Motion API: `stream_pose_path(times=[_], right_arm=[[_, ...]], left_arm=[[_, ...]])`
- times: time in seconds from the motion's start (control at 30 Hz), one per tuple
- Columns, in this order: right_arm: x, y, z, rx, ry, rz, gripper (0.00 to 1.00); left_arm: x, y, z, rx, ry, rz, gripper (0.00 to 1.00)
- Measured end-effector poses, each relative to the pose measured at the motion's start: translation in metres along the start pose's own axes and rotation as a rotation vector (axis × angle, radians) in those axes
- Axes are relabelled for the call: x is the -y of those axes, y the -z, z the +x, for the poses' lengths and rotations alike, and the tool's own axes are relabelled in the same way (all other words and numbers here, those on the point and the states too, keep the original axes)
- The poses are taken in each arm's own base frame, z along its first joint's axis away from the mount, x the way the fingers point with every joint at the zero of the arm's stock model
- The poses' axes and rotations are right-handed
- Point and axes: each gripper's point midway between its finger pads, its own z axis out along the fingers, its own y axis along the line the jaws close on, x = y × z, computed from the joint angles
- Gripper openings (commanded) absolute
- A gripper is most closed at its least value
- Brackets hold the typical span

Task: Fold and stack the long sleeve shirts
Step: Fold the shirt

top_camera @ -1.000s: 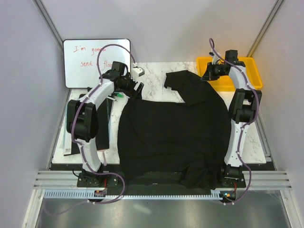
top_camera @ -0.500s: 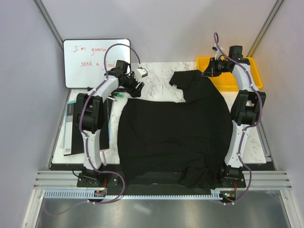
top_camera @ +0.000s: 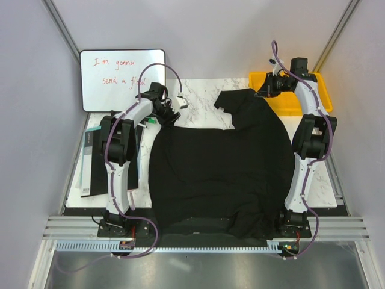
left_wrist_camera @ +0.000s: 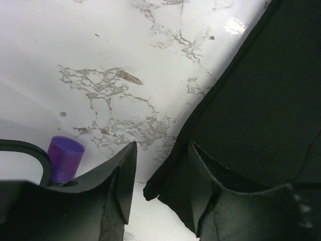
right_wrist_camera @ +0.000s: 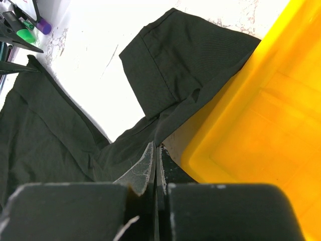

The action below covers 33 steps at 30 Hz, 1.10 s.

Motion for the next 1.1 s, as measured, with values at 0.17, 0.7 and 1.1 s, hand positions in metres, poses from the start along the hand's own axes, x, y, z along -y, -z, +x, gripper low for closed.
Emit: stream_pose_path(times=[0.17,0.7,1.1], right_arm=[[0.000,0.000,0.000,-0.001,0.000,0.000,0.00],[0.006,0.006,-0.004,0.007,0.007,0.026,0.00],[0.005,0.022,-0.022,0.055,0.024,0.024,0.00]], left_arm=[[0.001,0.000,0.002,-0.010,-0.019,0.007,0.46],[-0.002,0.008,0.007,-0.047,-0.045,0.005,0.02],[-0.015,0.026,-0.010,-0.021,-0.069,-0.055,0.02]])
